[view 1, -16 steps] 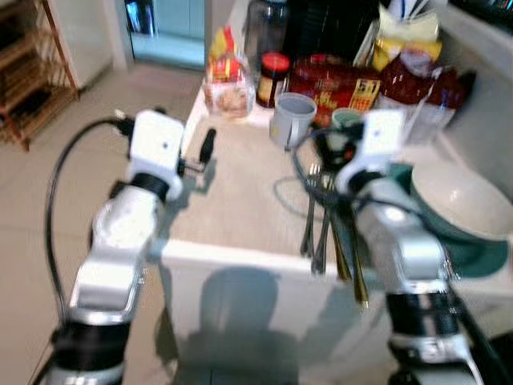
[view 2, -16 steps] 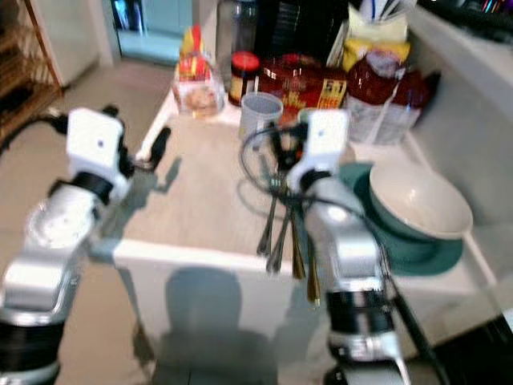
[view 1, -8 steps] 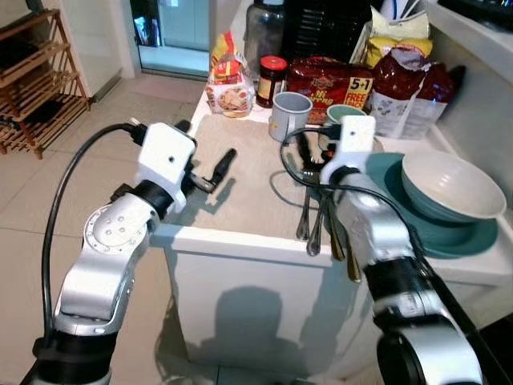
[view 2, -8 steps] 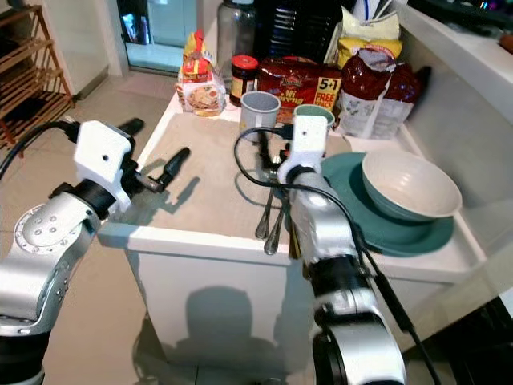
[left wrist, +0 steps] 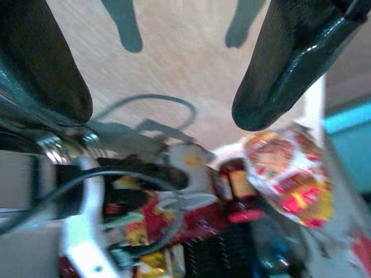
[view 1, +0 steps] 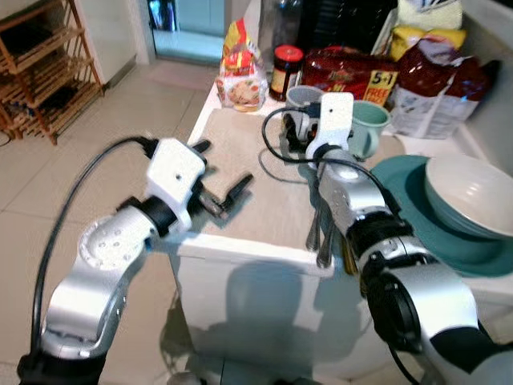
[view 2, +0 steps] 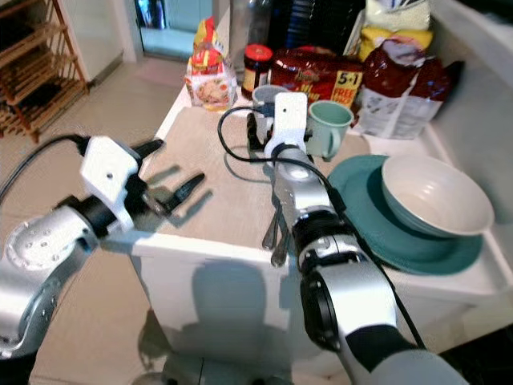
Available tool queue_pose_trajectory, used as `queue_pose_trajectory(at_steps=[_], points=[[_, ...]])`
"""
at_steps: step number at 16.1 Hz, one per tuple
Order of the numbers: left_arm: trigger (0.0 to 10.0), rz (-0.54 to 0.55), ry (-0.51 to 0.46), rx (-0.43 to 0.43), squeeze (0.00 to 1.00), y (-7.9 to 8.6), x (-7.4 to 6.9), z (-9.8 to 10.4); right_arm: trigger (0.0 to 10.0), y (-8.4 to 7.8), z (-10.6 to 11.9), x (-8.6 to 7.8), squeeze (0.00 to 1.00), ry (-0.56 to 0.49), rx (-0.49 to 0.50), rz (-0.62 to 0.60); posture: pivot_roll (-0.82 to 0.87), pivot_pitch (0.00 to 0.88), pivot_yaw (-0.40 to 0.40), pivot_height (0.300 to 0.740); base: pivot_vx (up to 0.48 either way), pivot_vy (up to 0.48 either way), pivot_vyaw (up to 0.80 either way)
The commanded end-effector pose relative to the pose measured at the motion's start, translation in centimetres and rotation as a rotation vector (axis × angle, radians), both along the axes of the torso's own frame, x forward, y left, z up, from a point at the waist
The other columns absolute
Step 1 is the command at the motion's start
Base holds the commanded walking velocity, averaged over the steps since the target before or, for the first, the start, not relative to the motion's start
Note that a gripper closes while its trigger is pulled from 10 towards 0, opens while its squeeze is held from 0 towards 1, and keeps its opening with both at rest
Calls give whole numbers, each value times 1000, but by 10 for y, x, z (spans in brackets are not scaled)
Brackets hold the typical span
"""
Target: Setting the table
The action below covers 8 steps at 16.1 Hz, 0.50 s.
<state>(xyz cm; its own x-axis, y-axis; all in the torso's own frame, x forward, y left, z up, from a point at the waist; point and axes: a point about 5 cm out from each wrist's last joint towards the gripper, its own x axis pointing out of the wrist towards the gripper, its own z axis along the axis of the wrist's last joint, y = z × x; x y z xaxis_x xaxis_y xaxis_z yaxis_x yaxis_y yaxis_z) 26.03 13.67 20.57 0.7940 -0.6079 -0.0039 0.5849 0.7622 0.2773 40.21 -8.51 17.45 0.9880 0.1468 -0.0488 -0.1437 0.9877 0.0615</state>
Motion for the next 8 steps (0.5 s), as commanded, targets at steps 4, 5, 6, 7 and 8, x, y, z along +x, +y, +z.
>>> queue_pose_trajectory(at_steps=[4,5,6,7,8], points=[[10000,-24,4,-7,0,-5,-8,3,10000,4,6,4,0,21,40,-20,229,71,-118,740,0,0,0],[10000,-17,8,-4,0,-4,-11,3,10000,3,6,5,0,23,55,-31,244,79,-131,740,0,0,0],[10000,-11,10,-4,0,-3,-13,3,6235,1,6,5,0,28,63,-47,249,79,-133,740,0,0,0],[10000,-9,10,-4,0,-3,-15,4,0,0,5,5,0,33,73,-56,252,77,-137,740,0,0,0],[10000,-9,10,-6,0,-4,-15,4,0,-1,6,6,0,31,88,-55,254,83,-140,740,0,0,0]])
